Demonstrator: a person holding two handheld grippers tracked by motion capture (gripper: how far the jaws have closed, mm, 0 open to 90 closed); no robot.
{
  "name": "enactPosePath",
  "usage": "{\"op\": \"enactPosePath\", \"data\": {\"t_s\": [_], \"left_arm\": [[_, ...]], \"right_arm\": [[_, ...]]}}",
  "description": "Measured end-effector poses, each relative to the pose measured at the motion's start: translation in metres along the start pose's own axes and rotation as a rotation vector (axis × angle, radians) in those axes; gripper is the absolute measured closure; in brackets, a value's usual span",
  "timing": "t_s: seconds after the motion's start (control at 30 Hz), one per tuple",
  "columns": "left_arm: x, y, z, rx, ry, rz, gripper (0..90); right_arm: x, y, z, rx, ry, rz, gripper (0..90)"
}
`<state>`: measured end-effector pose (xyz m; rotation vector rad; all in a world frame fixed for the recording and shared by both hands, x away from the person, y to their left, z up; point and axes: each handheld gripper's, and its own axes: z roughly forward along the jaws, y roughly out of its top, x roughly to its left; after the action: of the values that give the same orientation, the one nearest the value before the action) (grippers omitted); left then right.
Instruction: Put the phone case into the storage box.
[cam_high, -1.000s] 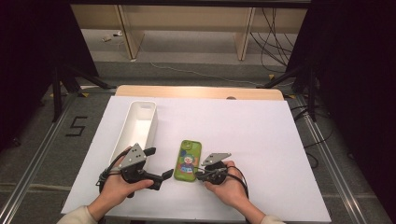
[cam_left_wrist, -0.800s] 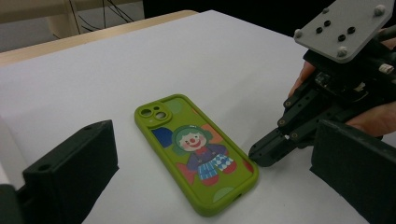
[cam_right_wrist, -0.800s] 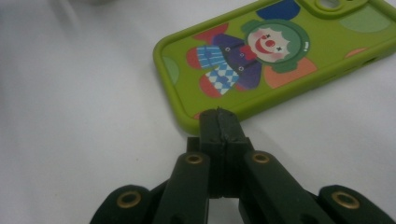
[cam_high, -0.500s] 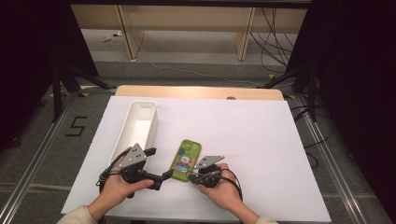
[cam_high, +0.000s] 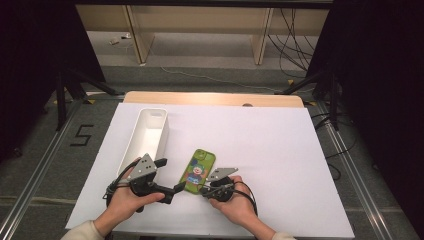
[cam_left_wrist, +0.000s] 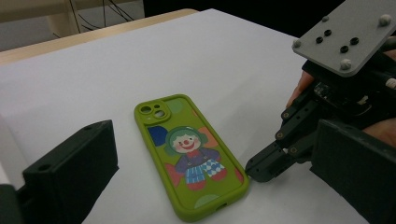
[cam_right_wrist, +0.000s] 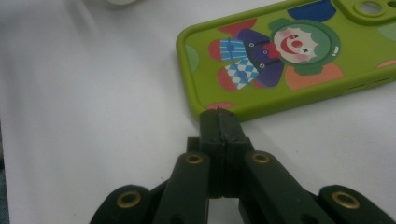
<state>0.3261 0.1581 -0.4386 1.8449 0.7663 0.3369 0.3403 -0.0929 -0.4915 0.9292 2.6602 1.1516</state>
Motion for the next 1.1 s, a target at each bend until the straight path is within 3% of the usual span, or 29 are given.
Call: {"op": "enactPosePath", "data": {"t_s": [0.1, 0.27, 0.3, 0.4, 0.47, 0.6, 0.63, 0.7, 0.77, 0.83, 0.87, 1.1], "left_arm": [[0.000, 0.000, 0.000, 0.003, -0.002, -0.001, 0.1], [0.000, 0.000, 0.000, 0.007, -0.003, 0.001, 0.0], [0.000, 0.000, 0.000, 0.008, -0.003, 0.001, 0.0], [0.000, 0.000, 0.000, 0.008, -0.002, 0.001, 0.0], [0.000, 0.000, 0.000, 0.007, -0.002, 0.001, 0.0], [0.000, 0.000, 0.000, 0.007, -0.001, 0.001, 0.0], [0.000, 0.000, 0.000, 0.007, -0.001, 0.001, 0.0], [0.000, 0.000, 0.000, 0.005, -0.001, 0.001, 0.0], [0.000, 0.000, 0.000, 0.005, -0.002, 0.000, 0.0], [0.000, 0.000, 0.000, 0.005, -0.003, 0.000, 0.0], [0.000, 0.000, 0.000, 0.004, -0.003, 0.000, 0.0], [0.000, 0.000, 0.001, 0.003, -0.001, 0.001, 0.0]], "right_arm": [[-0.002, 0.000, -0.003, -0.011, 0.006, 0.014, 88.3], [-0.008, -0.001, -0.017, -0.044, -0.006, 0.037, 75.9], [-0.011, -0.002, -0.025, -0.067, -0.012, 0.047, 70.3], [-0.016, -0.002, -0.035, -0.097, -0.023, 0.057, 65.8], [-0.025, -0.002, -0.052, -0.152, -0.046, 0.065, 58.2], [-0.033, -0.003, -0.066, -0.204, -0.067, 0.074, 49.8], [-0.038, -0.006, -0.075, -0.232, -0.088, 0.070, 43.8], [-0.039, -0.007, -0.078, -0.237, -0.095, 0.069, 40.9], [-0.044, -0.012, -0.089, -0.269, -0.121, 0.054, 31.5], [-0.046, -0.014, -0.094, -0.279, -0.127, 0.048, 29.6], [-0.048, -0.017, -0.102, -0.305, -0.137, 0.027, 25.0], [-0.052, -0.032, -0.126, -0.353, -0.155, -0.004, 18.2]]}}
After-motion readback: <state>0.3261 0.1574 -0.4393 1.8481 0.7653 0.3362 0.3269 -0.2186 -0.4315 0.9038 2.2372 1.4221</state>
